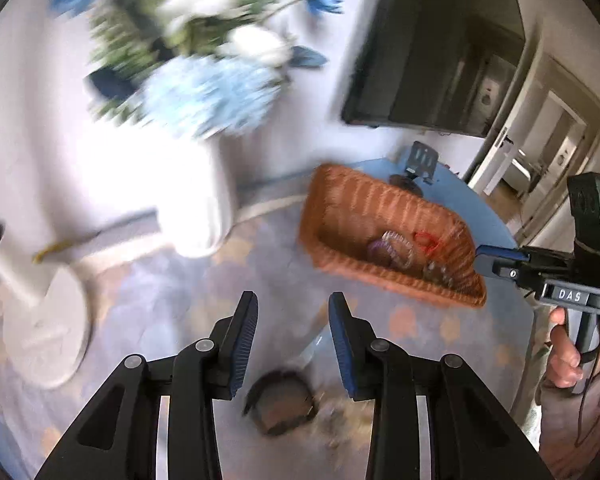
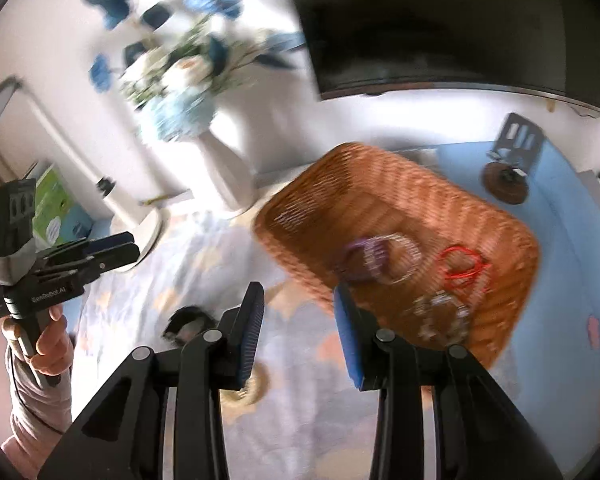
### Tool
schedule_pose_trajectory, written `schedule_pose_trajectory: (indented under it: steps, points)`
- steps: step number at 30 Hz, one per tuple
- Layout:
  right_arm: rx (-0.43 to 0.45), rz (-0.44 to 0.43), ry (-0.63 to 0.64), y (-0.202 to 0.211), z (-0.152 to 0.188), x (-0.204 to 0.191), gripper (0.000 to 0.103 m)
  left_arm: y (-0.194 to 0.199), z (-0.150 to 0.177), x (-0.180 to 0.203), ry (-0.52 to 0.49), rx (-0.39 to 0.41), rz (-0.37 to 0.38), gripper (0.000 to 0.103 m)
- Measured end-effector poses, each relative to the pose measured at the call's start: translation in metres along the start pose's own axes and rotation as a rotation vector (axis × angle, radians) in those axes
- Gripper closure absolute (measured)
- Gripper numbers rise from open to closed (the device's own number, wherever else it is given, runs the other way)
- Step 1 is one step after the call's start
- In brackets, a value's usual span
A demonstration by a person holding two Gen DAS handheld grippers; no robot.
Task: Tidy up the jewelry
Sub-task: 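Move the left tool to the black watch while the right tool approaches the light blue clip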
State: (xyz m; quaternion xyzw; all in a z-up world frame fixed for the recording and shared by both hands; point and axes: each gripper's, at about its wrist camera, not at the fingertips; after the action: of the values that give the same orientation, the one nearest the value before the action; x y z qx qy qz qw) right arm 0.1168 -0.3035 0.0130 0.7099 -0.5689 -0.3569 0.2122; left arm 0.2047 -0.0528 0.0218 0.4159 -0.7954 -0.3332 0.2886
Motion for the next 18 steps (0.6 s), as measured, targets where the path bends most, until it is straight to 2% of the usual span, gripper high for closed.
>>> schedule_pose_trajectory:
  steps: [5, 9, 12, 15, 18]
  points:
    - [-0.045, -0.025, 0.031, -0.014, 0.012, -0.029, 0.064, -0.001, 0.035, -0.014, -0.039, -0.056, 0.017, 0.065]
    - [-0.083, -0.018, 0.052, -0.027, 0.019, -0.041, 0.064, 0.001, 0.059, -0.014, -0.124, -0.077, 0.103, 0.062]
    - [-0.115, -0.01, 0.072, -0.039, 0.024, -0.046, 0.064, -0.003, 0.069, -0.011, -0.183, -0.087, 0.15, 0.056]
    - [-0.153, 0.002, 0.091, -0.055, 0.031, -0.047, 0.064, -0.012, 0.072, -0.004, -0.249, -0.105, 0.192, 0.056]
    - [-0.191, 0.011, 0.097, -0.071, 0.039, -0.043, 0.064, -0.027, 0.075, 0.004, -0.308, -0.14, 0.186, 0.055]
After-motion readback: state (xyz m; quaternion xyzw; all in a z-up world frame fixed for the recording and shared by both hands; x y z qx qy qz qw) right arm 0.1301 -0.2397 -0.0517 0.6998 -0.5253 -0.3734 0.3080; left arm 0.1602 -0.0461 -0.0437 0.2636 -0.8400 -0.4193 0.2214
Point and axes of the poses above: each gripper's, at about its wrist camera, not at the fingertips, and y roughly against the way its jaws point, x to its right, z to its underside, and after that the axes turned 3 degrees about -z, right-handed
